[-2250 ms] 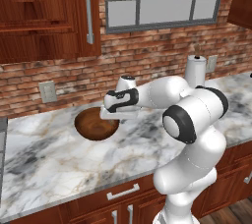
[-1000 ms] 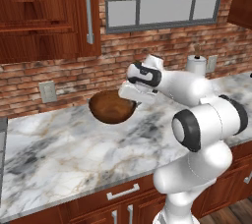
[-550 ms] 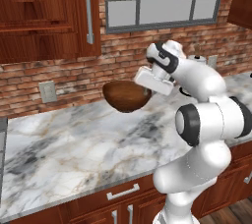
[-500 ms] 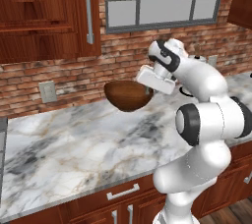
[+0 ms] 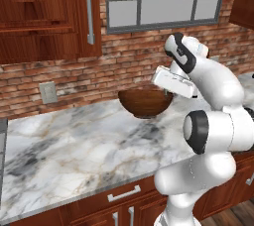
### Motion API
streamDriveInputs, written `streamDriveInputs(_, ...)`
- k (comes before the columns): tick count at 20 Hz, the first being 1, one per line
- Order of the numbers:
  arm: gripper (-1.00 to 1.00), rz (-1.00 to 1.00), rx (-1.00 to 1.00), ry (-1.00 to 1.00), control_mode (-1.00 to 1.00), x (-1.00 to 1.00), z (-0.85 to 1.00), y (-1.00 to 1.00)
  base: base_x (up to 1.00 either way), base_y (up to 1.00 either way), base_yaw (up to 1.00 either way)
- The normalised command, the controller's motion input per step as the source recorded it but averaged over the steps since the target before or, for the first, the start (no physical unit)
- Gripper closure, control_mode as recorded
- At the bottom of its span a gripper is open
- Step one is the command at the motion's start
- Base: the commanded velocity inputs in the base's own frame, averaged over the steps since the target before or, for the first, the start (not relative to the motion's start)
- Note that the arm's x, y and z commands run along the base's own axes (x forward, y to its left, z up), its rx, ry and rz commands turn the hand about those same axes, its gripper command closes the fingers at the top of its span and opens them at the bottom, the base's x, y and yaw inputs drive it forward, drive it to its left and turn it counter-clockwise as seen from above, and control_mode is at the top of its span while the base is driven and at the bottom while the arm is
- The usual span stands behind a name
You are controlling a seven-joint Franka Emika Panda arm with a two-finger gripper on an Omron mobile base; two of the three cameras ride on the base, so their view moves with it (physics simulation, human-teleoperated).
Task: Pick the cup and bowl from the counter and place them on the counter next to the sink.
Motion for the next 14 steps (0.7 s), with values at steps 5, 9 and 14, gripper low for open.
streamDriveInputs(5,1.00,0.10,0.00,0.07,-1.00,-0.89,0.03,-0.07,0.00,0.00,0.00)
streamDriveInputs(9,1.00,0.09,0.00,-0.07,-1.00,-0.47,0.31,0.00,0.00,0.00,0.00)
streamDriveInputs(14,1.00,0.09,0.00,-0.24,-1.00,-0.32,0.34,0.00,0.00,0.00,0.00)
